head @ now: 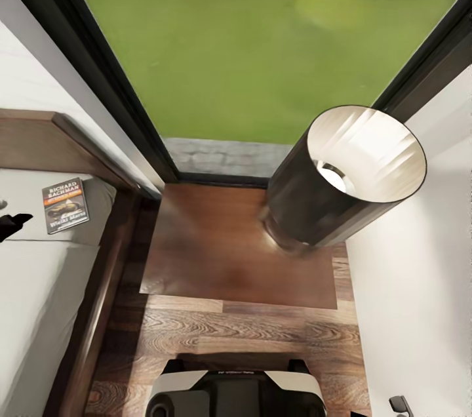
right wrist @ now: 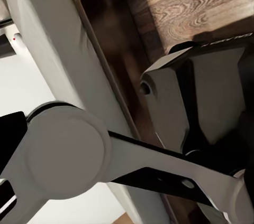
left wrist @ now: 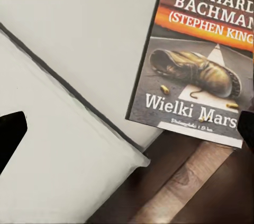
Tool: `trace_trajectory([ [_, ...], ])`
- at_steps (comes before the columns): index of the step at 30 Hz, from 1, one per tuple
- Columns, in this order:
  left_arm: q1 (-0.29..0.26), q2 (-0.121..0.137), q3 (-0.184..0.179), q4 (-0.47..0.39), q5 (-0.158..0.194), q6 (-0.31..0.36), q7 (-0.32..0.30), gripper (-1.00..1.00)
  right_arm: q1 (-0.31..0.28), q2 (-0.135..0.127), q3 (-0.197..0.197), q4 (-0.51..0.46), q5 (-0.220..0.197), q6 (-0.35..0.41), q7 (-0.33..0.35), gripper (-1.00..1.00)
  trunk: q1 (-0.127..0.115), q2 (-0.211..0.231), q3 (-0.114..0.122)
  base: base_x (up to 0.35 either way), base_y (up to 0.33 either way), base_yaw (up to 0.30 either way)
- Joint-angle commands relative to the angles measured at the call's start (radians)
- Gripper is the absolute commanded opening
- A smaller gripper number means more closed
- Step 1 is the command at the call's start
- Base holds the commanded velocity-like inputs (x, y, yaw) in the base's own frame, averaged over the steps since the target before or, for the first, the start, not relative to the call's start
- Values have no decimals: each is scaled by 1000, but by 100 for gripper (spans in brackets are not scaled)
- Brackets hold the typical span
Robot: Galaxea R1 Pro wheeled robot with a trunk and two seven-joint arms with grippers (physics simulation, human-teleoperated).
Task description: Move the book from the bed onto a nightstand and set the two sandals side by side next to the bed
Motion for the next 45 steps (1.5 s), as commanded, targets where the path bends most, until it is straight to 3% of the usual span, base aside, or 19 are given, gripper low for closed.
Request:
trace_trajectory([
  [1,-1,0,3,9,-7,6,-11,100,0,0,6,0,-8,10,3,100,-4,7,3,0,0,0],
  [4,0,0,3,38,-44,6,-44,100,0,0,6,0,-8,10,2,100,-15,28,12,0,0,0],
  [5,0,0,3,49,-80,5,-92,100,0,0,6,0,-8,10,2,100,-19,35,15,0,0,0],
  [10,5,-1,3,101,-156,4,-178,100,0,0,6,-1,-8,10,1,100,-38,70,31,0,0,0],
  [17,10,-2,3,258,-301,-22,-267,100,0,0,6,-1,-8,10,-1,100,-65,119,53,0,0,0],
  [28,17,-12,0,350,-329,-33,-373,100,0,0,6,-1,-7,10,-1,100,-107,196,87,0,0,0],
  [29,17,-14,0,358,-334,-33,-413,100,0,0,6,-1,-7,10,-1,100,-111,203,91,0,0,0],
  [31,17,-14,0,360,-342,-33,-433,100,0,0,6,-1,-7,9,-1,100,-119,217,97,0,0,0],
  [38,17,-14,-2,405,-435,-33,-560,100,0,0,6,-1,-7,10,-1,100,-146,266,119,0,0,0],
  [40,17,-15,-2,412,-492,-33,-607,100,0,0,6,-1,-7,10,-1,100,-153,280,125,0,0,0],
  [45,17,-19,-4,427,-517,-34,-657,100,0,0,6,-1,-7,10,-1,100,-173,315,141,0,0,0],
])
